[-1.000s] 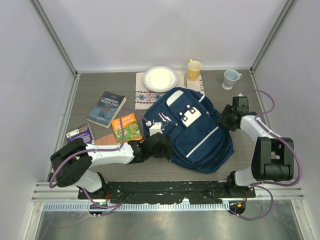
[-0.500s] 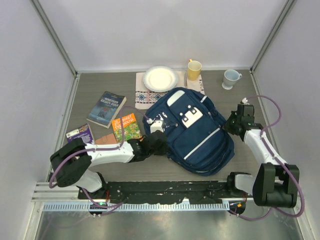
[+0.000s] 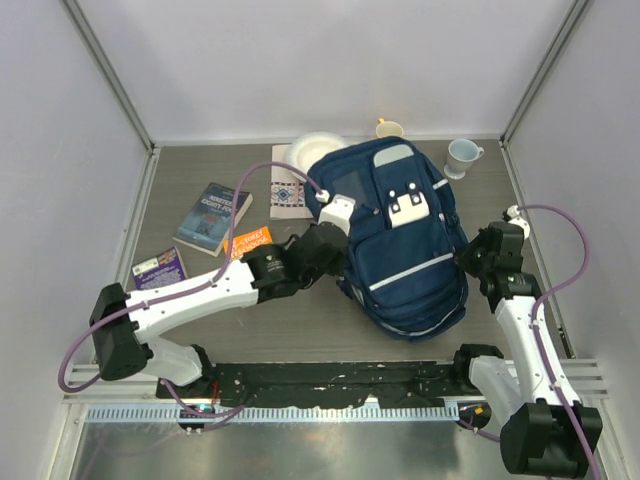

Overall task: Pack the student bag
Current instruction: Unzip the student bag at the center of the board, then adjust the student bag at the center of the board.

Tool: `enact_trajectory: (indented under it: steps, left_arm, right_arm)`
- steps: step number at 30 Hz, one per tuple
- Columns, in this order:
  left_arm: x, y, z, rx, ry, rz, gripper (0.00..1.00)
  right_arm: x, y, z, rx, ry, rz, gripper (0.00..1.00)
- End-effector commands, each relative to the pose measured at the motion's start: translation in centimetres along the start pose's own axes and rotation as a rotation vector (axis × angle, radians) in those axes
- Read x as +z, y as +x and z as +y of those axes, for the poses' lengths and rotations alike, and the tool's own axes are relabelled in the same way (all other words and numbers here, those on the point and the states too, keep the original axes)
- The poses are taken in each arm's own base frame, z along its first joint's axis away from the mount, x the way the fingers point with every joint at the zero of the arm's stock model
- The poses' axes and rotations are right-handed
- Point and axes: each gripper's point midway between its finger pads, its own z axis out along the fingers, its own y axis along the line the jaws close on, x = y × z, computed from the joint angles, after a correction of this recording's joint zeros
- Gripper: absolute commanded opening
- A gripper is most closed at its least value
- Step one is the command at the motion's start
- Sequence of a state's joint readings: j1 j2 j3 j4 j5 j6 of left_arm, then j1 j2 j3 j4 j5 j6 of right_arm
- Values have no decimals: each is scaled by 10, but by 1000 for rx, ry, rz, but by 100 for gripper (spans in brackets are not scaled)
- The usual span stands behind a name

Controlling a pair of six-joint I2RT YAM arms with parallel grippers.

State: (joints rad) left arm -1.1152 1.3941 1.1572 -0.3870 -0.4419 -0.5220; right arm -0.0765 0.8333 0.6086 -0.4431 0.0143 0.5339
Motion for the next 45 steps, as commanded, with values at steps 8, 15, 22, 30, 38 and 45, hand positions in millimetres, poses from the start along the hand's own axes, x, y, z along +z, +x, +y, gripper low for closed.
enact_trajectory:
  steps: [8, 15, 22, 30, 38, 45]
  left_arm:
    - [-5, -72, 13, 19, -53, -153, 0]
    - [18, -40, 71, -25, -87, -123, 0]
    - [49, 38, 94, -114, -100, 52, 32]
    - [20, 42, 117, -145, -188, 24, 96]
    - [-37, 36, 153, -183, -311, -28, 99]
    - [-63, 81, 210, -341, -503, 34, 100]
  right_arm:
    - [-10, 1, 117, 136, -398, 71, 1]
    - [15, 45, 142, 105, -353, 73, 1]
    - [33, 79, 94, 92, -220, 88, 2]
    - [12, 61, 82, 16, -178, 40, 71]
    - [-33, 29, 105, -38, -279, 7, 74]
    - [-77, 62, 186, -85, -626, 196, 73]
